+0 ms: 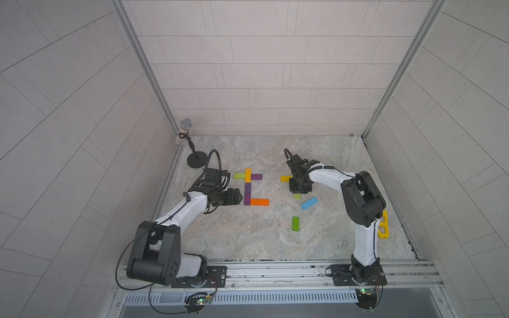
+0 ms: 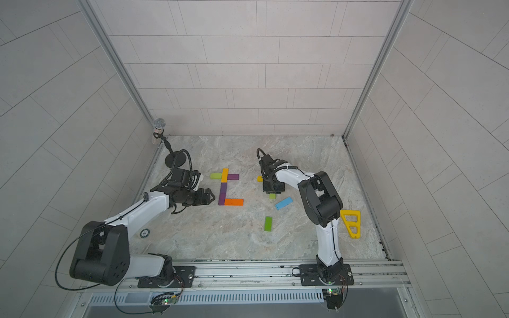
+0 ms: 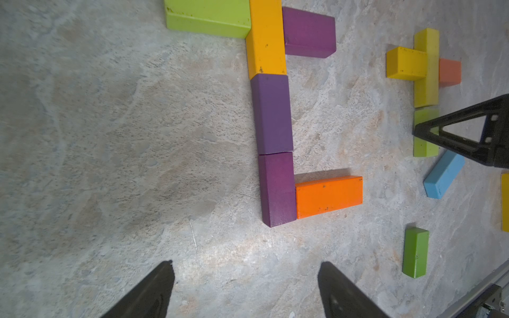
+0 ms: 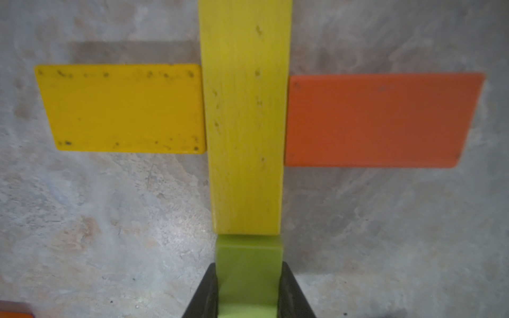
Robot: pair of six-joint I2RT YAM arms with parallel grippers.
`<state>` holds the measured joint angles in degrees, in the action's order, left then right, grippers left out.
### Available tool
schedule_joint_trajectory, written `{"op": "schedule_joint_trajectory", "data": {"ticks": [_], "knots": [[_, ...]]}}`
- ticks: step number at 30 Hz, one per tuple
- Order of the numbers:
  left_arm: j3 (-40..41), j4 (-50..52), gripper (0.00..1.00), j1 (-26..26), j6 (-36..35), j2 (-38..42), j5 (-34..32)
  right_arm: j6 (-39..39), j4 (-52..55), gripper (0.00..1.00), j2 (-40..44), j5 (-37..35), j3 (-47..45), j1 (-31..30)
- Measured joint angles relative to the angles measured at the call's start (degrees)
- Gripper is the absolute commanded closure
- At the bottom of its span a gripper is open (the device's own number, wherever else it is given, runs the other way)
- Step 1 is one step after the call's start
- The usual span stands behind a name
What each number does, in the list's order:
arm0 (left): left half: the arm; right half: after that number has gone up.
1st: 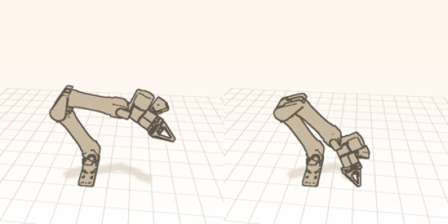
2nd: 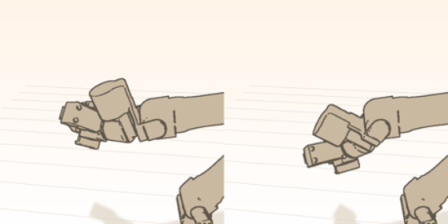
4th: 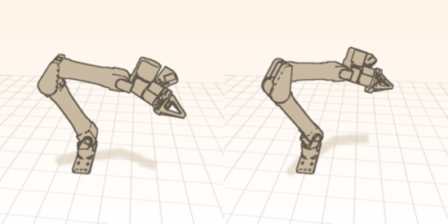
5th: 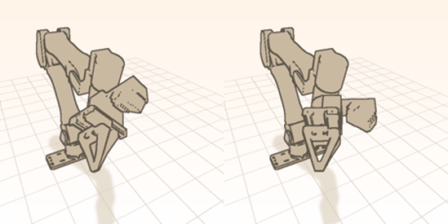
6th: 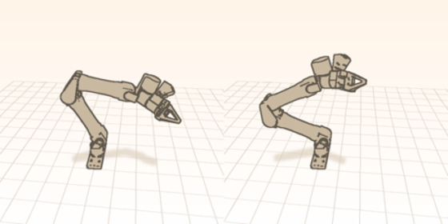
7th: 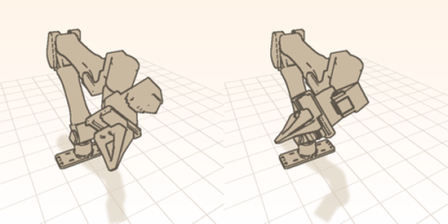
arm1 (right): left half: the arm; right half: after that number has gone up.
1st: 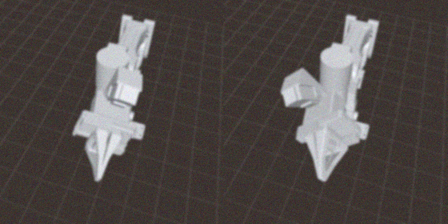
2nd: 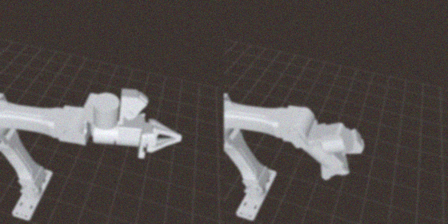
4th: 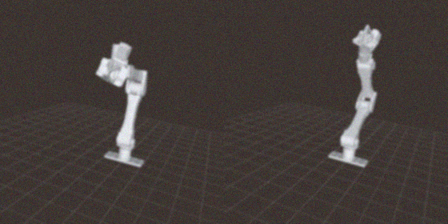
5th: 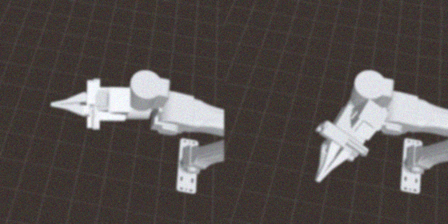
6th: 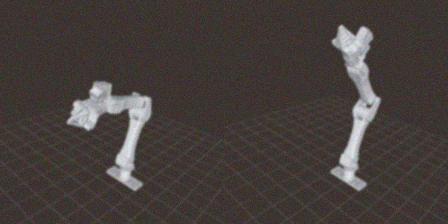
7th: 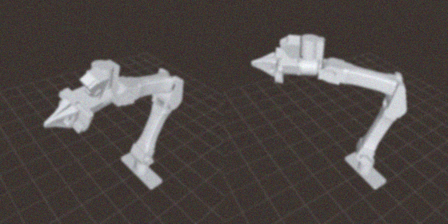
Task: Assemble the letter t with building blocks
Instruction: Assemble the building block at the center of the board.
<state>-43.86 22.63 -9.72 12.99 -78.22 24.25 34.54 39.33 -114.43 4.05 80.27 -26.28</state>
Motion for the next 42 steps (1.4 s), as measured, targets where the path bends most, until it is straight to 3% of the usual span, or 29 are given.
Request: {"op": "schedule_joint_trajectory", "data": {"ticks": [24, 42], "knots": [[0.0, 0.1, 0.13, 0.0, 0.0, -0.3, 0.2, 0.2, 0.4, 0.87, -0.6, 0.2, 0.9, 0.3], [0.0, 0.1, 0.13, 0.0, -0.2, -0.3, 0.2, 0.2, 0.4, 0.64, -0.6, 0.2, 0.9, 0.3]]}}
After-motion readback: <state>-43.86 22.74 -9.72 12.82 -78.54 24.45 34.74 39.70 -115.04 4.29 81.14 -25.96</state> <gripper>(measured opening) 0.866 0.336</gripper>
